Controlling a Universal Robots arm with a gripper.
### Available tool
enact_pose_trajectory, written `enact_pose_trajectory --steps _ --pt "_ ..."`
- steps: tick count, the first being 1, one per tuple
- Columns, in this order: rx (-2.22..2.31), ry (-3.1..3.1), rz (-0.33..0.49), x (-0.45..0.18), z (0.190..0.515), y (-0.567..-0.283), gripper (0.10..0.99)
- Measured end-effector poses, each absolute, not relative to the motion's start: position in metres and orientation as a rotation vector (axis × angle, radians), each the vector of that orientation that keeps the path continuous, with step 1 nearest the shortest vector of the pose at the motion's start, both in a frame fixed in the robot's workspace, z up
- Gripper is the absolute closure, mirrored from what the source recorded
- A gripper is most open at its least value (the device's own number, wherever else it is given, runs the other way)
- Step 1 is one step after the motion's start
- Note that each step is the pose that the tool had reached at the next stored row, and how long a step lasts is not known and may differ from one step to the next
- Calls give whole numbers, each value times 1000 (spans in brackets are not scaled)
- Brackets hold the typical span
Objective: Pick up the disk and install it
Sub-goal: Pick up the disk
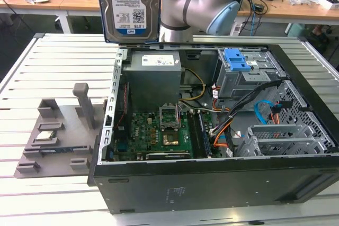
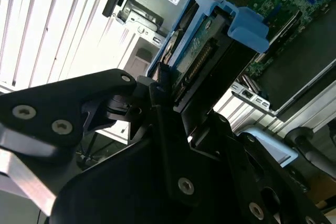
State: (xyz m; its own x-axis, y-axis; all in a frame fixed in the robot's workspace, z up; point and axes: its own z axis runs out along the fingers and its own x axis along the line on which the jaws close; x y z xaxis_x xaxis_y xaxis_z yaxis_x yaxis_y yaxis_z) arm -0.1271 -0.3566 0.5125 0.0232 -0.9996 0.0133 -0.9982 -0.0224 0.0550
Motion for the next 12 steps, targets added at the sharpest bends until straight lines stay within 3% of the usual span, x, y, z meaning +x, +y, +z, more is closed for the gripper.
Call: enact_pose_trajectory --steps 12 --pt "2212 -2161 -45 -112 512 -368 729"
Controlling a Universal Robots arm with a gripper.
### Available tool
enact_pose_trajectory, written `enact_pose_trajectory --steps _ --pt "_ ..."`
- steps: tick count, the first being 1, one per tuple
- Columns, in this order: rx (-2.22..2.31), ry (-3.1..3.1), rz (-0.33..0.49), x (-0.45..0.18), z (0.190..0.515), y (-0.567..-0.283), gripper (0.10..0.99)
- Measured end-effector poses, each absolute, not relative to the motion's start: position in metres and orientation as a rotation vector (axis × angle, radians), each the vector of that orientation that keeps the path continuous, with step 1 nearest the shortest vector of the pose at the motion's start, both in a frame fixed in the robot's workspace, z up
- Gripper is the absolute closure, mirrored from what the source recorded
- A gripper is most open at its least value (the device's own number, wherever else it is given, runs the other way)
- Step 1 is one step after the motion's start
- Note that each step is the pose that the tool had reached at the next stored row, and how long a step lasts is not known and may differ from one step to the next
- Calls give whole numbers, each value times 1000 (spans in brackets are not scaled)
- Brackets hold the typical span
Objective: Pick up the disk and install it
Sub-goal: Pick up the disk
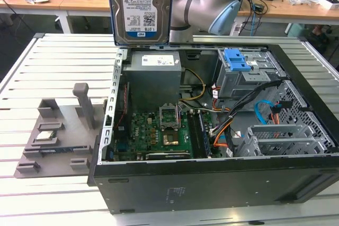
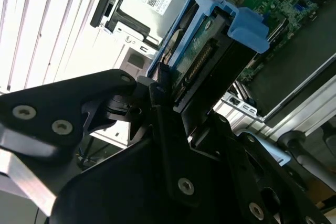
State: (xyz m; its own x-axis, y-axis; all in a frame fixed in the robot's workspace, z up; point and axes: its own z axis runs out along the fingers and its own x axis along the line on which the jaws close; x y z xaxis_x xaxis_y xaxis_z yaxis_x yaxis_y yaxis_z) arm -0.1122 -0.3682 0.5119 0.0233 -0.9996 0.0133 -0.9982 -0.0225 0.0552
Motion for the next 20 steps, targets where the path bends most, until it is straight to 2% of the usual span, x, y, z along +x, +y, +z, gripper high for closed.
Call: enact_pose_trajectory --steps 20 --pt "2212 -2162 -45 -106 512 -399 729"
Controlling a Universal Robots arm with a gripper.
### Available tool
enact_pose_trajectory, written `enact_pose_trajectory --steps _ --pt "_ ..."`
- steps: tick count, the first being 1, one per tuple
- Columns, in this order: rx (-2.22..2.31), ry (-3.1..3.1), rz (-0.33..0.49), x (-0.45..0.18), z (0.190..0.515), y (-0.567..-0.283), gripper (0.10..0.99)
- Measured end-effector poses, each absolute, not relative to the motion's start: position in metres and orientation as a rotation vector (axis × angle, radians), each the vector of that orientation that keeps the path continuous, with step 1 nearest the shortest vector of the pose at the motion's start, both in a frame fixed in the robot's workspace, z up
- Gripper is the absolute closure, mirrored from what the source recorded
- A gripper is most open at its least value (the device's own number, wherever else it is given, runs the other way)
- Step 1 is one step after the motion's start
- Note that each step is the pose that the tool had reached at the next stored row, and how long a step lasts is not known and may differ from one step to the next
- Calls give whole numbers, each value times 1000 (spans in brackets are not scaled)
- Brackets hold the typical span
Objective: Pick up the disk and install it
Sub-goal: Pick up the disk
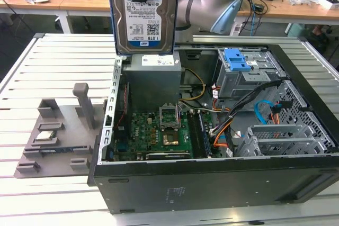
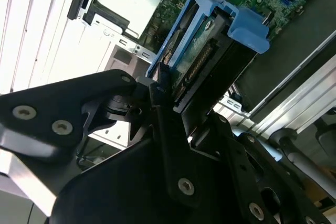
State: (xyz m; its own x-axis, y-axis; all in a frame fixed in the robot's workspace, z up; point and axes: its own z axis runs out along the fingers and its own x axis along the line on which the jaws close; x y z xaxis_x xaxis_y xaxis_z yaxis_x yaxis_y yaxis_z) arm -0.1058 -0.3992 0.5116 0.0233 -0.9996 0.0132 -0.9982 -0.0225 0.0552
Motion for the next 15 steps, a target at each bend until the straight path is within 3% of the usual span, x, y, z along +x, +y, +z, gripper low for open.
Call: enact_pose_trajectory --steps 15 --pt "2212 -2162 -45 -100 511 -424 729"
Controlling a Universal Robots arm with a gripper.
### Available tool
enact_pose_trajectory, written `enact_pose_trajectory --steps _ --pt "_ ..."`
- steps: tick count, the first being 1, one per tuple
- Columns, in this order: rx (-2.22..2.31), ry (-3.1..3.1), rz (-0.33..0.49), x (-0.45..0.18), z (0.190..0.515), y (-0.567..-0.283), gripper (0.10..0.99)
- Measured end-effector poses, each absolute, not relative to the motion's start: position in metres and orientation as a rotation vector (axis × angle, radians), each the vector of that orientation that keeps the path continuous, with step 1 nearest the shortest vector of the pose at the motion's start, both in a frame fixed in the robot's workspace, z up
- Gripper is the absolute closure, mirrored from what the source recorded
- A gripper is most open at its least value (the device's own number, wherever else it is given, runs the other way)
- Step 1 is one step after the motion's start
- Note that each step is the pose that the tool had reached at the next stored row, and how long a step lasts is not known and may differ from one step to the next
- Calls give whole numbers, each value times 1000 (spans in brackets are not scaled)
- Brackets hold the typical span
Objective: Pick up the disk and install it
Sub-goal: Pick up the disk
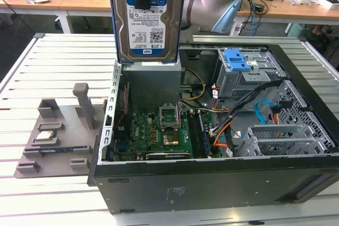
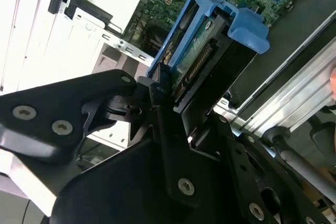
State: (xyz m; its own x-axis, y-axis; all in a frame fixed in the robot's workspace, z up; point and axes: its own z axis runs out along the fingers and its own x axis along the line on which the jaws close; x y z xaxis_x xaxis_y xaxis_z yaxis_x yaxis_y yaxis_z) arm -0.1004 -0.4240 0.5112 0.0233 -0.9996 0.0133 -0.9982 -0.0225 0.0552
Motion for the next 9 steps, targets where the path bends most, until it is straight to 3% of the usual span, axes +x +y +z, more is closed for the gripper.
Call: enact_pose_trajectory --steps 9 --pt "2212 -2162 -45 -98 511 -443 729"
